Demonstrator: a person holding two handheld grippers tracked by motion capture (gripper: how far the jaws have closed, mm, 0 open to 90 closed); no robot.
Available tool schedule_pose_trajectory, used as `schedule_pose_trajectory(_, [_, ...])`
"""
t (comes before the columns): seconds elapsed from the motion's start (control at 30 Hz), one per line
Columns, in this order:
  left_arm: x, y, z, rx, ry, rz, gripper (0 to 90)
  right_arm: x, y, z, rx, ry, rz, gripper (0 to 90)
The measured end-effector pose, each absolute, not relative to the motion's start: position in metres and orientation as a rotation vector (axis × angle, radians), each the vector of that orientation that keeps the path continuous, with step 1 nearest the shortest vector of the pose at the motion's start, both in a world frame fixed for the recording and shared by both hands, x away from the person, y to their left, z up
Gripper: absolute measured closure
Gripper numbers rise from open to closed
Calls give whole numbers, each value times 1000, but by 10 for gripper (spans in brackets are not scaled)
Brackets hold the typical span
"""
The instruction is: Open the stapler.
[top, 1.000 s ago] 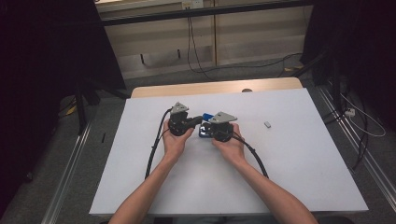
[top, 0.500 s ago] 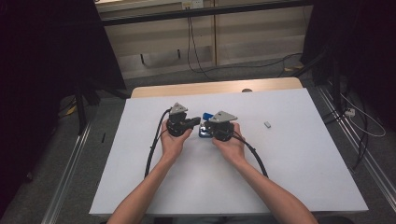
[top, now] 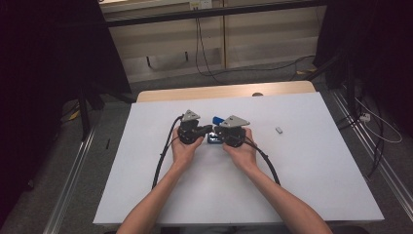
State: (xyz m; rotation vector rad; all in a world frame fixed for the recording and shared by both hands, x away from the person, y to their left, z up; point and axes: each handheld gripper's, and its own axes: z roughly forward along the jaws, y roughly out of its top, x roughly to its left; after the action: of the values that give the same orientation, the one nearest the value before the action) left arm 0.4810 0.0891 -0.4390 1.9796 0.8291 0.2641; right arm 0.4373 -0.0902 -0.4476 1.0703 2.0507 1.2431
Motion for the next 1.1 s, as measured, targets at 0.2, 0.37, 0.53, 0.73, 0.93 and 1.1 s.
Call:
schedule_pose_trajectory(0.2, [479,88,-441,1997,828,290,900,438,-89,-449,1078,2049,1245,900])
schedule_pose_trajectory(0.37, [479,89,-444,1997,826,297,900,438,-88,-451,1079,2051,1241,900])
schedule_pose_trajectory(0.53, [479,91,-448,1985,828,296,900,438,-86,-452,1078,2048,1234,900])
schedule_pose_trajectory(0.73, [478,90,-447,1995,816,312,900,441,-82,-452,1080,2025,1237,900])
schedule_pose_trajectory(0.93, [479,91,-448,1990,810,295,900,441,-82,-449,1087,2004,1227,900])
schedule_pose_trajectory(1.1, [482,92,-447,1996,814,272,900,441,-84,-446,1092,2004,1226,900])
